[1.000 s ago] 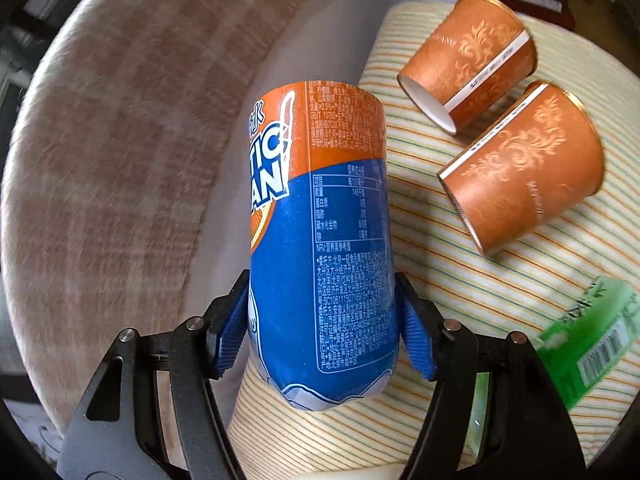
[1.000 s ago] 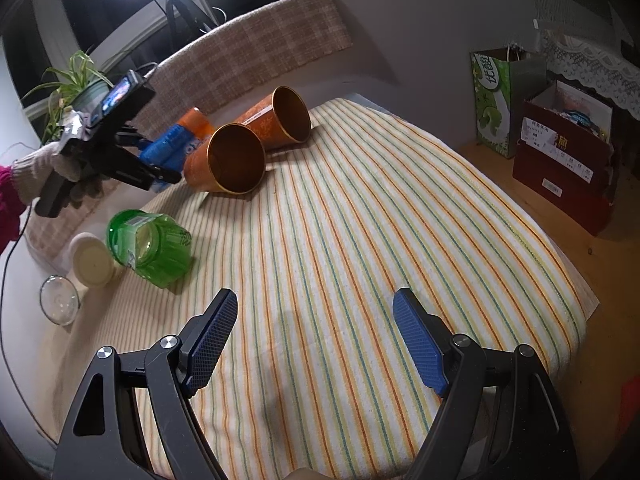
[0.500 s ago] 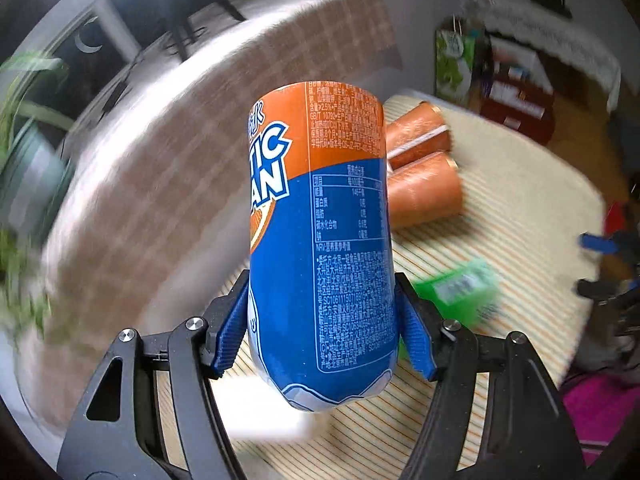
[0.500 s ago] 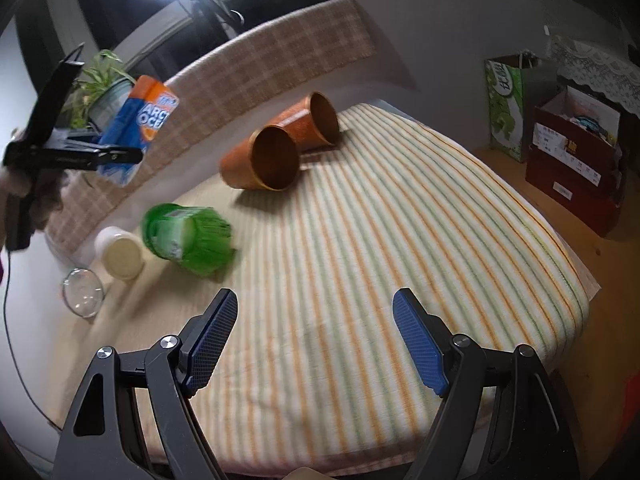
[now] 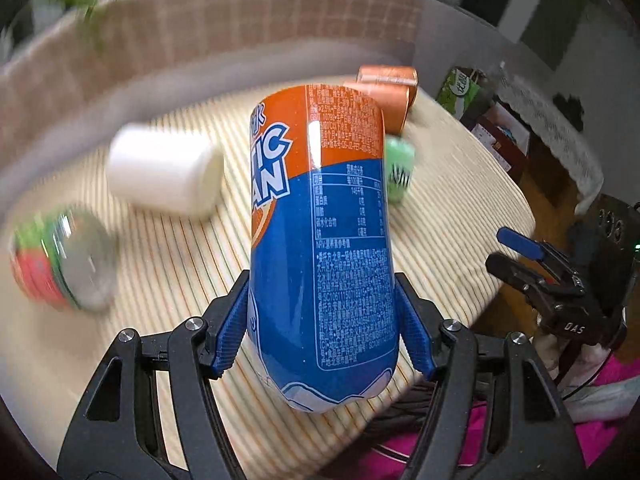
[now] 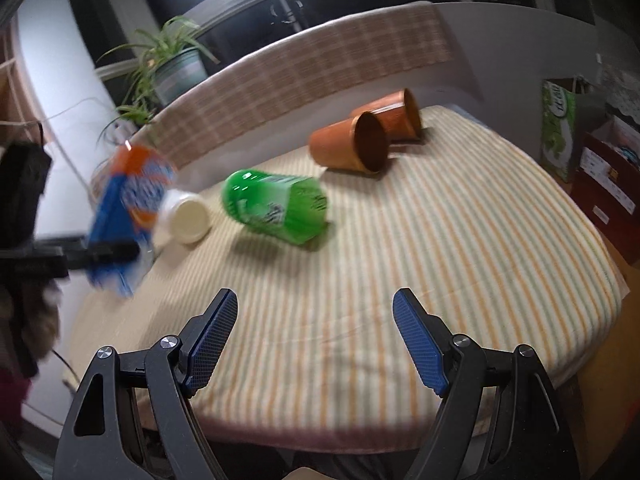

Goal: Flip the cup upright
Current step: 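Carry the bottle toward the right tool while the right tool grasps its body, then rotate the held bottle with the right tool until its opening faces up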

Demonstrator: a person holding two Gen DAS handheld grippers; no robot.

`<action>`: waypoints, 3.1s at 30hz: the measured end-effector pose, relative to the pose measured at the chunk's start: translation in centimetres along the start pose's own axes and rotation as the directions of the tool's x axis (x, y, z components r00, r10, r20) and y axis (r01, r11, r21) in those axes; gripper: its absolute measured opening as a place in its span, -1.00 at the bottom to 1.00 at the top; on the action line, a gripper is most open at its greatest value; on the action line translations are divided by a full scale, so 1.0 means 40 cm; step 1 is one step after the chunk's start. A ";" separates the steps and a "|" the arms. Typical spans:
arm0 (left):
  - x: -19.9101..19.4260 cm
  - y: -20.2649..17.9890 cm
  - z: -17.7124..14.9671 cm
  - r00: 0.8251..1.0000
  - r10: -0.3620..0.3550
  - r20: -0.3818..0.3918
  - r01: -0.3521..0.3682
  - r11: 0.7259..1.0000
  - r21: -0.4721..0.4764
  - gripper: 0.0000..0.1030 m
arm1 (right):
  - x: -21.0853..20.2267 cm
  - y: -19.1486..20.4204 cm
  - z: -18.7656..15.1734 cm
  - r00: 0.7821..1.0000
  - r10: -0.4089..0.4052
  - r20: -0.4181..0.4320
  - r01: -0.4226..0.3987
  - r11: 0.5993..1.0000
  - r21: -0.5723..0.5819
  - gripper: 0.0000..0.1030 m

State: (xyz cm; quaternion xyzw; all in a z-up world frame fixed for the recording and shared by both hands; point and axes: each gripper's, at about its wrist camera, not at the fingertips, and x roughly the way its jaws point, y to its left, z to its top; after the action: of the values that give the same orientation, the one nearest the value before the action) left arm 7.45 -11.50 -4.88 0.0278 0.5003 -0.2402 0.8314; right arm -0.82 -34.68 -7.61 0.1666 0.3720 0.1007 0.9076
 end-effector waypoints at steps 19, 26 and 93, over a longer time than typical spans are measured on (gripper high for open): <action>0.065 0.044 -0.075 0.996 -0.078 -0.033 0.071 0.983 -0.171 0.56 | 0.030 0.061 -0.004 0.985 0.133 -0.113 -0.126 0.990 0.064 0.56; -0.024 0.069 -0.125 0.999 -0.002 0.041 0.008 0.986 -0.166 0.56 | 0.128 0.091 0.049 0.943 0.269 -0.196 -0.233 0.954 0.187 0.56; -0.202 0.122 -0.284 0.946 0.190 0.263 -0.087 0.929 -0.358 0.56 | 0.230 0.384 0.176 0.998 0.052 -0.047 -0.068 0.865 -0.498 0.19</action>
State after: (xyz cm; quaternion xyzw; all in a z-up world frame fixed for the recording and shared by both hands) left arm -2.86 -0.95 -4.65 -0.1172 0.4022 -0.0910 0.9035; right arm 9.73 -19.28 -3.01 -0.0636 0.3427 0.2242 0.9101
